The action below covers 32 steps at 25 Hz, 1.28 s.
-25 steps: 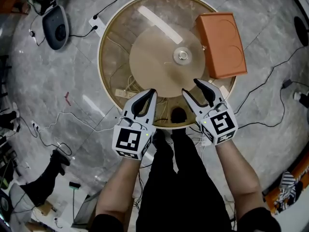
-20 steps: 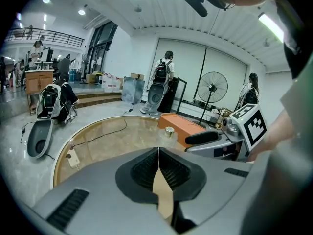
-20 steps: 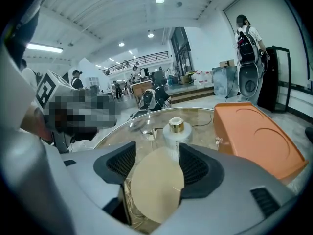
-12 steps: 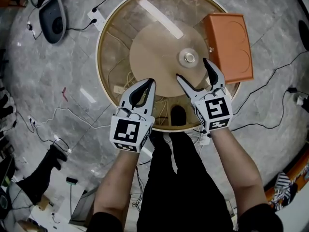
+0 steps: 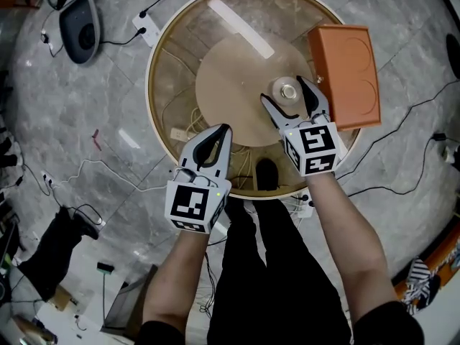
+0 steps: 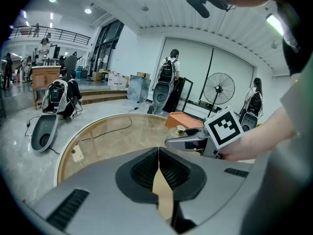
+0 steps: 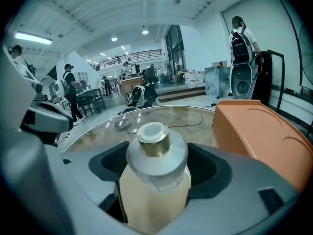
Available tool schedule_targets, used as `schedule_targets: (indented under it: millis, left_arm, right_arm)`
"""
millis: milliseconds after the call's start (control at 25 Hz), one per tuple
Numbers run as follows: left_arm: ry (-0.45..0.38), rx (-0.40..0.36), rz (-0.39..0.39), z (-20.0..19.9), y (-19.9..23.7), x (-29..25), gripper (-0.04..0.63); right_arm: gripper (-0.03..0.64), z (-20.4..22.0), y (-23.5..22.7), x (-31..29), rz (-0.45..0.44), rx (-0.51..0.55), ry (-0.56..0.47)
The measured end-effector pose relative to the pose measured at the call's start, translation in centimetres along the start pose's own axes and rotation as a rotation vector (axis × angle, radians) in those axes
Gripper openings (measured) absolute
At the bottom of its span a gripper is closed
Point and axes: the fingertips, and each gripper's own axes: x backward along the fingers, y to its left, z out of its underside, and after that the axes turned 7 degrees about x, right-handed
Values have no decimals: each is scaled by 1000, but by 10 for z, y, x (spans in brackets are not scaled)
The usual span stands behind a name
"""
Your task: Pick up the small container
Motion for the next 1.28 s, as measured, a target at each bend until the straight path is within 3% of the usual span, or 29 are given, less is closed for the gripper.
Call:
schedule_targets:
  millis: [240,800,1040,1280]
  left_arm:
    - [-10,6,-8,5,5,11,20]
    - [-18,-27,-5,4,0,75,20]
    - [-44,-28,-41,-2,5,106,20]
    - [-61,-11,-44,-41,-18,161,20]
  right_arm:
    - [351,8,0,-9,55,47,20]
    - [342,12,14,-4,9,103,78]
    - [342,-13,29,46,13,81,-22]
    - [342,-59,74,124,-47,48,-43]
